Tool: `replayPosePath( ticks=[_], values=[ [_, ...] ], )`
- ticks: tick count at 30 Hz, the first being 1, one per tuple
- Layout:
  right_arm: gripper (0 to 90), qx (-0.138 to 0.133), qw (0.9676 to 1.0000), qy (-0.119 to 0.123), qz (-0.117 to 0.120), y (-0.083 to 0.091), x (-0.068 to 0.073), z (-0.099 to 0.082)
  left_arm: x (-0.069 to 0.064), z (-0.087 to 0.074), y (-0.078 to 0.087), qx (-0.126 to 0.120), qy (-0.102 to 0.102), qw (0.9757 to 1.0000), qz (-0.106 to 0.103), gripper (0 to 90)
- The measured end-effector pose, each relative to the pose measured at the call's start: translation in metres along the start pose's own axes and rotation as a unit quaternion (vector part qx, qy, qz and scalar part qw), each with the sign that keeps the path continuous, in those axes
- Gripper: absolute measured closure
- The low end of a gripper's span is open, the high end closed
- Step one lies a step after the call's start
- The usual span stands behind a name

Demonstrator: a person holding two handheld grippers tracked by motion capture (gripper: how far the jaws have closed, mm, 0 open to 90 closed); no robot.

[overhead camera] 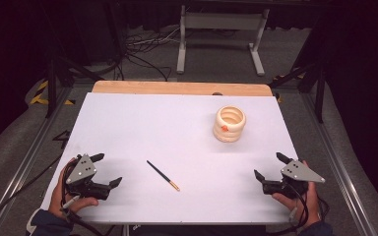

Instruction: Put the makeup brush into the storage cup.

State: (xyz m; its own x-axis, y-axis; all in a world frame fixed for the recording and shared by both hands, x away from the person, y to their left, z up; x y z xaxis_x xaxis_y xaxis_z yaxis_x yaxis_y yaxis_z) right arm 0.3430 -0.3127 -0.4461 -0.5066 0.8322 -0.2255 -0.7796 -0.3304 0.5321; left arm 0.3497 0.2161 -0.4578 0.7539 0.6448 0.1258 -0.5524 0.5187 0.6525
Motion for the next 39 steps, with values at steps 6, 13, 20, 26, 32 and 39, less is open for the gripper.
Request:
replayPosePath(
  ticks=[6,13,20,26,32,39],
  values=[
    [6.8,0.001,1.0000,-0.004,0.003,0.000,0.000,-0.001,-0.002,0.001,-0.001,0.003,-0.007,1.0000,0.003,6.1],
    [6.8,0.007,1.0000,-0.004,0.002,-0.001,-0.001,-0.002,-0.004,0.006,-0.003,0.011,-0.020,0.9997,0.003,7.3],
    [7.4,0.014,0.9998,-0.011,0.003,-0.002,-0.002,-0.005,-0.013,0.014,-0.017,0.057,-0.074,0.9956,-0.012,8.6],
    [7.8,0.014,0.9999,-0.009,0.004,0.000,-0.001,-0.006,-0.020,0.025,-0.026,0.075,-0.106,0.9914,-0.017,9.2],
    [7.9,0.017,0.9998,-0.011,0.006,0.001,-0.002,-0.007,-0.025,0.039,-0.031,0.078,-0.131,0.9880,-0.024,9.5],
    [8.1,0.017,0.9998,-0.007,0.007,0.001,0.000,-0.007,-0.031,0.051,-0.035,0.084,-0.160,0.9831,-0.030,11.6]
  ],
)
Point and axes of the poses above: each handheld gripper's, and its own axes: y roughly backward along the jaws, z roughly out of its top, x roughly to its left, the point moved 5 cm from there along -y, roughly forward along the jaws, and after that the axes turned 9 degrees about x, right-handed, at the moved point
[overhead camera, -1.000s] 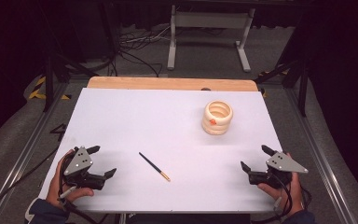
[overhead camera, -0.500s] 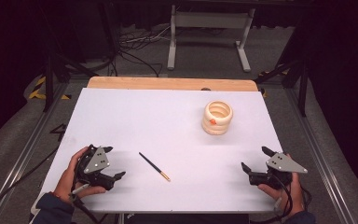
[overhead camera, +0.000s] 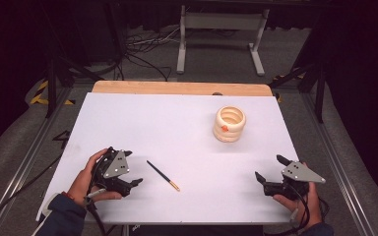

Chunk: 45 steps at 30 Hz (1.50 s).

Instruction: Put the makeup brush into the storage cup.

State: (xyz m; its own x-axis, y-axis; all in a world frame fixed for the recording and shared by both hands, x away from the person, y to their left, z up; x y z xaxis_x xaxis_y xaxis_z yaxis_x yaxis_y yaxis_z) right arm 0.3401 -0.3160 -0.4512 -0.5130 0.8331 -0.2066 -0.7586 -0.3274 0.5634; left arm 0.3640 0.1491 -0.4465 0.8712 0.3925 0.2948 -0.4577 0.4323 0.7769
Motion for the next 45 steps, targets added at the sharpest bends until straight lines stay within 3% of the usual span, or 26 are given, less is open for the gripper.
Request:
replayPosePath(
  ticks=[3,8,16,20,24,25,29,30,32,33,34,36,38,40,43,45],
  values=[
    [8.2,0.001,1.0000,0.001,0.000,0.000,0.000,0.000,0.001,0.009,-0.002,0.010,-0.017,0.9997,-0.010,12.1],
    [8.6,0.003,1.0000,0.001,0.001,0.000,0.000,-0.001,0.003,0.023,-0.007,0.038,-0.060,0.9973,-0.017,15.2],
    [9.5,0.008,1.0000,0.002,0.001,-0.002,0.000,-0.002,0.005,0.037,-0.017,0.066,-0.092,0.9929,-0.035,16.6],
    [9.8,0.011,0.9999,0.003,0.003,-0.002,0.002,-0.002,0.004,0.043,-0.023,0.087,-0.115,0.9877,-0.062,17.9],
    [9.8,0.011,0.9999,-0.002,0.009,-0.002,0.001,-0.002,0.001,0.051,-0.028,0.103,-0.137,0.9822,-0.076,21.1],
    [9.8,0.011,0.9999,-0.002,0.009,-0.002,0.001,-0.002,0.001,0.051,-0.028,0.103,-0.137,0.9822,-0.076,21.7],
    [9.9,0.012,0.9999,-0.003,0.008,-0.002,0.001,-0.003,-0.006,0.059,-0.037,0.117,-0.162,0.9755,-0.092,24.9],
    [10.0,0.012,0.9999,-0.003,0.008,-0.002,0.001,-0.003,-0.008,0.062,-0.040,0.124,-0.175,0.9718,-0.099,27.1],
    [10.2,0.013,0.9999,-0.004,0.009,-0.002,0.002,-0.003,-0.012,0.065,-0.044,0.125,-0.188,0.9680,-0.110,34.5],
    [10.3,0.014,0.9998,-0.005,0.010,-0.002,0.002,-0.003,-0.015,0.067,-0.047,0.133,-0.194,0.9652,-0.114,36.0],
    [10.4,0.014,0.9998,-0.005,0.010,-0.002,0.001,-0.003,-0.018,0.069,-0.051,0.144,-0.209,0.9599,-0.119,37.5],
    [10.4,0.015,0.9998,-0.006,0.011,-0.003,0.001,-0.003,-0.021,0.072,-0.055,0.152,-0.219,0.9553,-0.127,39.9],
    [10.4,0.015,0.9998,-0.005,0.011,-0.003,0.001,-0.004,-0.026,0.075,-0.059,0.168,-0.237,0.9472,-0.137,43.4],
    [10.5,0.016,0.9998,-0.005,0.010,-0.003,0.001,-0.004,-0.028,0.077,-0.063,0.179,-0.243,0.9425,-0.145,45.3],
    [10.5,0.015,0.9998,-0.007,0.011,-0.002,0.000,-0.004,-0.033,0.080,-0.069,0.190,-0.251,0.9372,-0.150,49.6],
    [10.5,0.016,0.9998,-0.006,0.011,-0.002,0.000,-0.005,-0.037,0.082,-0.072,0.204,-0.267,0.9281,-0.159,56.7]
  ],
)
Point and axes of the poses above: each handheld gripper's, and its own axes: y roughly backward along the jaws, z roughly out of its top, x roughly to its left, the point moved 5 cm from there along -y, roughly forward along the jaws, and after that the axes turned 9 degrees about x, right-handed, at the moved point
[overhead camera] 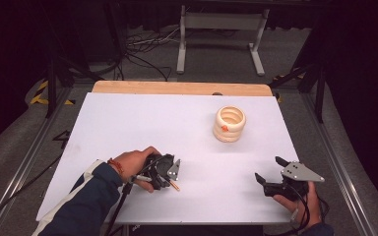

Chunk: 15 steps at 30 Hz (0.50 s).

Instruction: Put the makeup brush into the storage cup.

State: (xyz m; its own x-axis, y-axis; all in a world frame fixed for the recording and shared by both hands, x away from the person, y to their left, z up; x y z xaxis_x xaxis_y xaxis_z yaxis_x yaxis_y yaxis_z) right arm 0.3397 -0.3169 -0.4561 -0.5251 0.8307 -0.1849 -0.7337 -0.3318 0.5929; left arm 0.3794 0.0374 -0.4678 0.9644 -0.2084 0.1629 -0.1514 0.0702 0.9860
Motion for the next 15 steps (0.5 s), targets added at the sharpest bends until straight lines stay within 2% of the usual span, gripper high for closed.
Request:
replayPosePath(
  ticks=[5,6,8,9,10,13,15],
  values=[
    [10.6,0.002,1.0000,0.002,0.002,-0.001,0.001,0.000,0.000,0.008,-0.004,0.024,-0.015,0.9995,-0.016,67.3],
    [10.6,0.002,1.0000,0.002,0.003,-0.001,0.002,0.000,-0.001,0.010,-0.004,0.034,-0.023,0.9988,-0.028,70.1],
    [10.6,0.002,1.0000,0.002,0.003,-0.001,0.002,0.000,-0.001,0.011,-0.004,0.041,-0.027,0.9982,-0.035,72.9],
    [10.7,0.003,1.0000,0.002,0.004,-0.001,0.002,0.000,-0.002,0.013,-0.005,0.048,-0.028,0.9976,-0.041,79.5],
    [10.7,0.003,1.0000,0.003,0.004,-0.001,0.002,0.000,-0.002,0.014,-0.004,0.056,-0.031,0.9970,-0.044,81.2],
    [10.8,0.004,1.0000,0.001,0.004,-0.001,0.002,0.000,-0.003,0.017,-0.005,0.068,-0.027,0.9965,-0.040,83.0],
    [11.0,0.005,1.0000,0.001,0.003,-0.001,0.002,0.000,-0.004,0.019,-0.004,0.081,-0.032,0.9955,-0.036,83.2]
  ],
)
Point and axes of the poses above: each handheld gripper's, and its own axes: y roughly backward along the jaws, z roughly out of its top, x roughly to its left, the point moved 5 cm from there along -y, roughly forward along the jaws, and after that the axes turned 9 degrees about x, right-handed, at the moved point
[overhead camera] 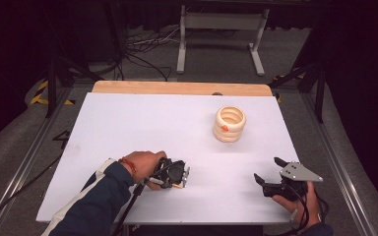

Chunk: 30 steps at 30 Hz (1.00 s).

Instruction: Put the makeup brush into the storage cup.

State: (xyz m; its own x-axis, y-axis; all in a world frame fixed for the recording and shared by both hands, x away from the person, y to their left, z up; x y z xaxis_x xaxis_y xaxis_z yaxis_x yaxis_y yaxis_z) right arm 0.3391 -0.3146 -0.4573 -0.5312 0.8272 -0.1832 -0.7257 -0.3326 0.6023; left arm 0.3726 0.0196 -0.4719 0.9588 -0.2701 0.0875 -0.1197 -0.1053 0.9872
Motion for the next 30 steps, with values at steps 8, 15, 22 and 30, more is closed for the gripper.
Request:
replayPosePath(
  ticks=[8,15,22,30],
  values=[
    [11.0,-0.002,1.0000,-0.001,0.001,0.002,0.000,0.000,-0.002,-0.001,0.000,-0.005,0.007,0.9999,0.012,83.4],
    [11.0,-0.003,1.0000,0.001,0.005,0.002,0.001,0.001,-0.002,-0.009,-0.001,-0.024,0.036,0.9989,0.014,83.5],
    [11.0,-0.003,1.0000,0.002,0.007,0.002,0.001,0.001,-0.001,-0.010,-0.001,-0.023,0.041,0.9987,0.017,83.6],
    [11.0,-0.002,1.0000,0.002,0.008,0.002,0.001,0.000,-0.002,-0.010,-0.002,-0.024,0.047,0.9983,0.025,83.6]
  ],
)
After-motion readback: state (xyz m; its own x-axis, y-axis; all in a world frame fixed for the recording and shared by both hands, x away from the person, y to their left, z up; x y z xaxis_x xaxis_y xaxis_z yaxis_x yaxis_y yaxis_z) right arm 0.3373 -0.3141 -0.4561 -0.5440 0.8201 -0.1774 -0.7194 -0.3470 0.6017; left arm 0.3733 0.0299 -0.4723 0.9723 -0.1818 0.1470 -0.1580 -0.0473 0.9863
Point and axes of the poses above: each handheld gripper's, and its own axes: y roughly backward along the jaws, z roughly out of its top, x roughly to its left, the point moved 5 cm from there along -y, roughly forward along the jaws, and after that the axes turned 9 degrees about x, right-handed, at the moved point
